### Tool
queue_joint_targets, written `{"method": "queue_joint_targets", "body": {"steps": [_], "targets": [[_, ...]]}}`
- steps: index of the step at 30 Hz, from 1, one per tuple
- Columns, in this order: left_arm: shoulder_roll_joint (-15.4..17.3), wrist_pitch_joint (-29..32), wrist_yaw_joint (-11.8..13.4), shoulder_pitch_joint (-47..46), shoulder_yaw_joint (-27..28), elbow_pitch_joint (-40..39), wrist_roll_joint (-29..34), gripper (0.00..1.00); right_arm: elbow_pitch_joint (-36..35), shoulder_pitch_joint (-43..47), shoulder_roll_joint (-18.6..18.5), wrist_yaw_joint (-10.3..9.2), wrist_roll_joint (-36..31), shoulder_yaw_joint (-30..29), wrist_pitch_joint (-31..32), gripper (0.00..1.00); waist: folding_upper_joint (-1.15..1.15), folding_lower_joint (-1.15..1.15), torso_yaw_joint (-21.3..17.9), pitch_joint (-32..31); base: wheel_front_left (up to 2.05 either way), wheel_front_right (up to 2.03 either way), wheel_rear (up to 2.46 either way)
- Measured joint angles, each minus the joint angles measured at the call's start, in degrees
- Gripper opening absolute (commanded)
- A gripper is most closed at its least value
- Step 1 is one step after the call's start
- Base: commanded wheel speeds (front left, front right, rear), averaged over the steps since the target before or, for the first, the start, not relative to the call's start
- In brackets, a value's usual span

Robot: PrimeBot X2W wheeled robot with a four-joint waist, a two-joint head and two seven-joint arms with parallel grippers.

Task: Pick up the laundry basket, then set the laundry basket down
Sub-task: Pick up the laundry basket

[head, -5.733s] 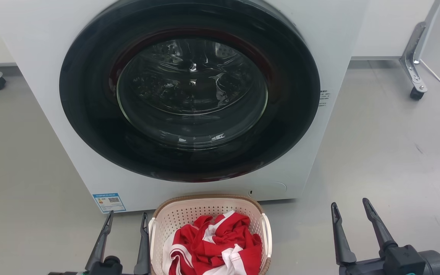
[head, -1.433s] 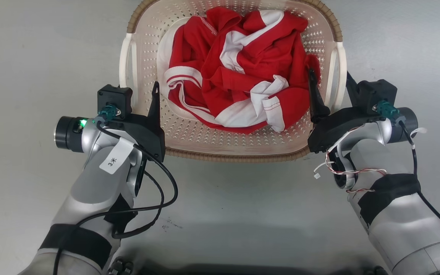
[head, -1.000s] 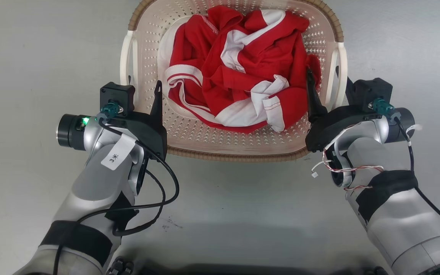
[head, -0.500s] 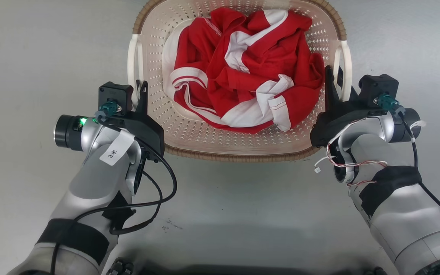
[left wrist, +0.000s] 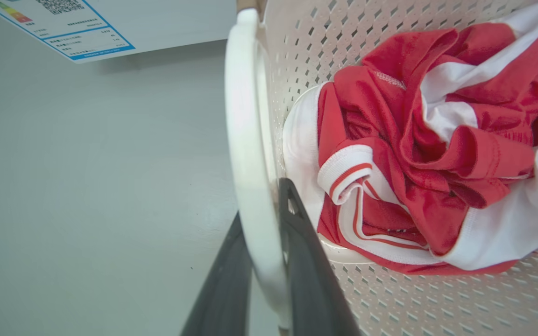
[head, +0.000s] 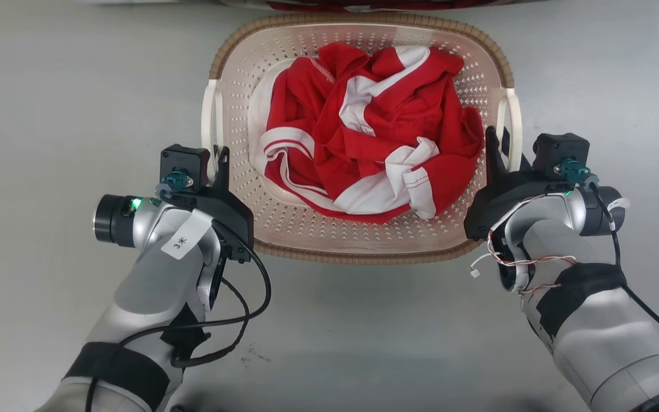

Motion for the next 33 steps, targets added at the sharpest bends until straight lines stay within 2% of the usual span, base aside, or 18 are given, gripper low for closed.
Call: {"method": "queue_joint_targets", "body": {"steps": [17,31,33], "targets": [[0.0,1.5,0.7,5.1,-4.6,0.5,-3.8,0.00,3.3,3.7,0.2,-0.08,4.0,4.9,0.8,0.00,0.00,0.00,-0.9,-8.6,0.00,0.00,0.00],[0.0,4.1,0.5,12.7,-7.8,3.1,-6.7,0.00,3.4,12.4,0.4,-0.10,8.5,11.6,5.6,0.00,0.00,-0.01,-1.3,-18.5,0.00,0.00,0.00],[0.0,5.0,0.1,15.8,-8.6,3.6,-7.4,0.00,3.3,15.4,0.5,-0.25,10.4,13.4,6.9,0.00,-0.01,-0.01,-1.5,-21.6,0.00,0.00,0.00]]}}
